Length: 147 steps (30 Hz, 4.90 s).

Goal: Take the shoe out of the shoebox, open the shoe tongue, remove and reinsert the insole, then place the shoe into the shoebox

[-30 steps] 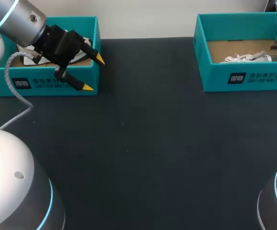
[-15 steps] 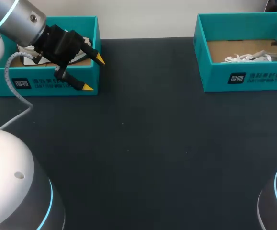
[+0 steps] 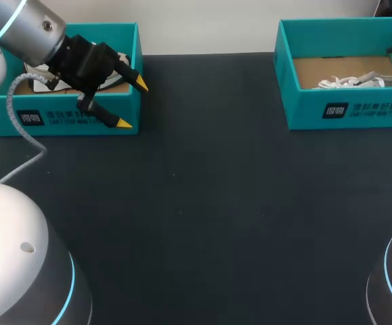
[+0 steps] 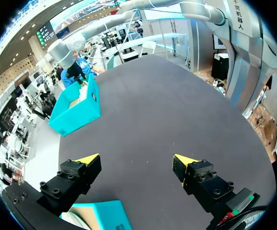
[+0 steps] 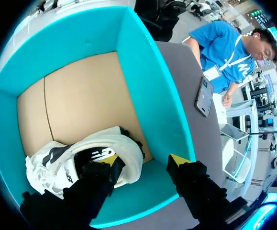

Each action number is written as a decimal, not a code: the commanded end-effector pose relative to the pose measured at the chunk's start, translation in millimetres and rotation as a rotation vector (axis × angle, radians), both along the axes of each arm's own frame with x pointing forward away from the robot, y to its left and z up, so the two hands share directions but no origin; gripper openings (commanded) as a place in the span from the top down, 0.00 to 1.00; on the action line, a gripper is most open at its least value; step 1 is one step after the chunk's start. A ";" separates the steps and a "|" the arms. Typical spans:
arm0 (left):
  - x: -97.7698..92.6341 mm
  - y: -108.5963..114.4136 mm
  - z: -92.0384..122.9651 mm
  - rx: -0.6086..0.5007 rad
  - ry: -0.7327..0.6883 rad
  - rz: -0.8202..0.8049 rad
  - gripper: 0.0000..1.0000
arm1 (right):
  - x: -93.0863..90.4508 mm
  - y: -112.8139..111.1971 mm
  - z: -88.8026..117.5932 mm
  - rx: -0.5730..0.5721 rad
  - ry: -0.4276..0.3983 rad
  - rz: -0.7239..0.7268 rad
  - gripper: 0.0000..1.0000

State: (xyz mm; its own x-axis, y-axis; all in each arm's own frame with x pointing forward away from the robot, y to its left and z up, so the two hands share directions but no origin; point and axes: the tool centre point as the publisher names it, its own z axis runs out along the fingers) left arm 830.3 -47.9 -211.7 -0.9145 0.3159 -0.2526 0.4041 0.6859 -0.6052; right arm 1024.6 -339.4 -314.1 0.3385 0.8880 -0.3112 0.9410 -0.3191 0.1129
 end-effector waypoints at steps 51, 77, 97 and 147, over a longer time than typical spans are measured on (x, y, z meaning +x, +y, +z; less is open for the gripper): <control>41.6 53.7 36.2 0.355 -0.257 -0.794 0.00 | -140.5 200.6 73.5 0.183 -0.103 0.254 0.00; 61.0 73.2 32.5 0.672 -0.484 -0.927 0.00 | -140.5 200.6 73.5 0.183 -0.103 0.254 0.00; 163.1 211.2 4.5 0.735 -0.445 -0.976 0.00 | -140.5 200.6 73.5 0.183 -0.103 0.254 0.00; 319.8 314.0 -53.6 0.798 -0.487 -1.037 0.00 | -140.5 200.6 73.5 0.183 -0.103 0.254 0.00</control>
